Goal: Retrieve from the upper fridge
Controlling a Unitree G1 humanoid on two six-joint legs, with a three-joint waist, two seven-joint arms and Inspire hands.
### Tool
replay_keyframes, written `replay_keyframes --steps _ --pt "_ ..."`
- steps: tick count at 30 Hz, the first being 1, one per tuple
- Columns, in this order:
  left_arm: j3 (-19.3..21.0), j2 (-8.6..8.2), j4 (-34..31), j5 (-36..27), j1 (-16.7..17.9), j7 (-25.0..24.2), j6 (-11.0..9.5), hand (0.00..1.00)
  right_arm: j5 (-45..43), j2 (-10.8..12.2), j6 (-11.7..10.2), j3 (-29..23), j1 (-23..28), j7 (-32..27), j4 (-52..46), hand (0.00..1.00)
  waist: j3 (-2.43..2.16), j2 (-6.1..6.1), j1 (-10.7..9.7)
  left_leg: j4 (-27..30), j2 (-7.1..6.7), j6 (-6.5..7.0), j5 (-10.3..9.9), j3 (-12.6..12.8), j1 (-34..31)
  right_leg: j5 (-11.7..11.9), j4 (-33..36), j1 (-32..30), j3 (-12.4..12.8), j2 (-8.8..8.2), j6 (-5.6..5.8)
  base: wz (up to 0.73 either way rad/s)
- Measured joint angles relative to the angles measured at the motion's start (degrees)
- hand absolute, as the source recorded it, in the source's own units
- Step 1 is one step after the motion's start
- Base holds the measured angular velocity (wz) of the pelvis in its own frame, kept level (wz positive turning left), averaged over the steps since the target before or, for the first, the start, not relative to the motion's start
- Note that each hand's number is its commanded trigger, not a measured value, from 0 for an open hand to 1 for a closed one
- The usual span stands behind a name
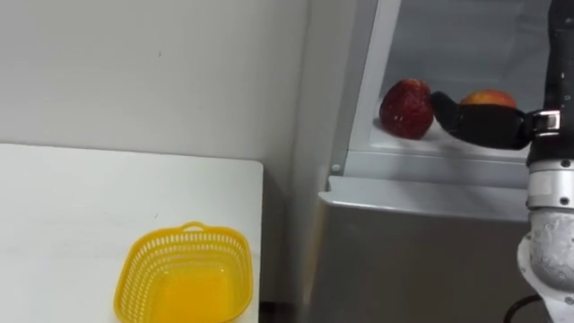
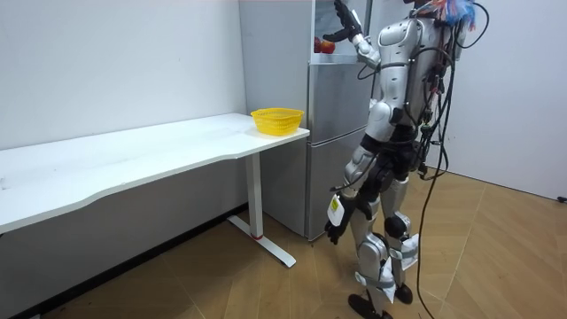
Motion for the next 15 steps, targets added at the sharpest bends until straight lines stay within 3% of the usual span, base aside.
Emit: replay_keyframes --steps 15 --pt "0.1 -0.19 -3.5 1.0 0.2 -1.9 1.0 0.0 6.7 0.0 1.4 3.5 -2.4 3.6 2.5 0.0 0.24 0.64 1.6 1.0 -0.06 -0.07 0.0 -0.6 -1.1 0.0 0.0 -0.3 -0.1 -0.05 0.0 0.02"
